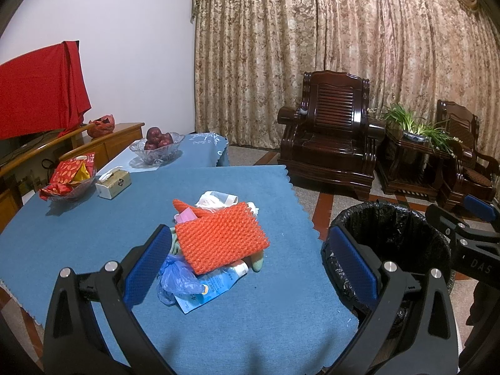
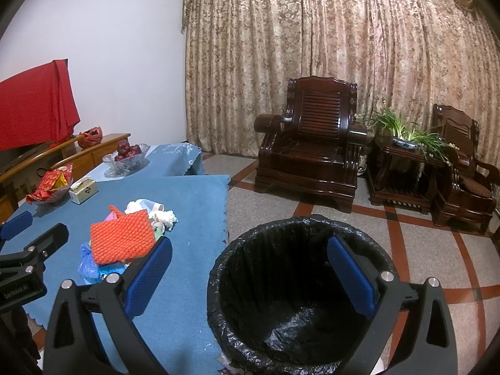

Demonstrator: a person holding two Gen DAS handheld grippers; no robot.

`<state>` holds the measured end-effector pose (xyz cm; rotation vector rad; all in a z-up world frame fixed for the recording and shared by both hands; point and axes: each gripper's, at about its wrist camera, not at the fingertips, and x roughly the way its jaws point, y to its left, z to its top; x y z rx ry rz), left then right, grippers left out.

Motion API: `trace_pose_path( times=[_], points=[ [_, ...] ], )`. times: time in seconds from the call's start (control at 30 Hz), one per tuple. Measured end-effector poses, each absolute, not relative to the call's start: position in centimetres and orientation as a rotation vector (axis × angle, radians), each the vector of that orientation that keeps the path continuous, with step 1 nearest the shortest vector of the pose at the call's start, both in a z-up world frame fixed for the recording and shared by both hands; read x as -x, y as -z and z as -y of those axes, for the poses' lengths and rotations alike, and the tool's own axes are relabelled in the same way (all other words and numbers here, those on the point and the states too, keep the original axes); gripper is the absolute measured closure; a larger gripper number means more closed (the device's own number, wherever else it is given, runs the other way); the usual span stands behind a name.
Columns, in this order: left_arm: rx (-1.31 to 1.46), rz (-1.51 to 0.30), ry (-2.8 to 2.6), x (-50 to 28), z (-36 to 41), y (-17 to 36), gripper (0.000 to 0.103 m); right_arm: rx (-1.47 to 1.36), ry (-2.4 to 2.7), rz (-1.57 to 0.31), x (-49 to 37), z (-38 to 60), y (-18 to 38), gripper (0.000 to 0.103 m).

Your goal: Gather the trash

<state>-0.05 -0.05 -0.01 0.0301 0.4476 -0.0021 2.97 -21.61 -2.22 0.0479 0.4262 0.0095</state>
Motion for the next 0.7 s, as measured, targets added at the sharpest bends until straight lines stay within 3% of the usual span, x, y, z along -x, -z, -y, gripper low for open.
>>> trace_pose_path(
  times=[0.7],
  points=[
    [-0.020,-0.460,-0.009,-0.2,-0.7,1.2,0.005,-0.044,-0.039,-0.436,-4.3,20.1,3.6,0.006]
  ],
)
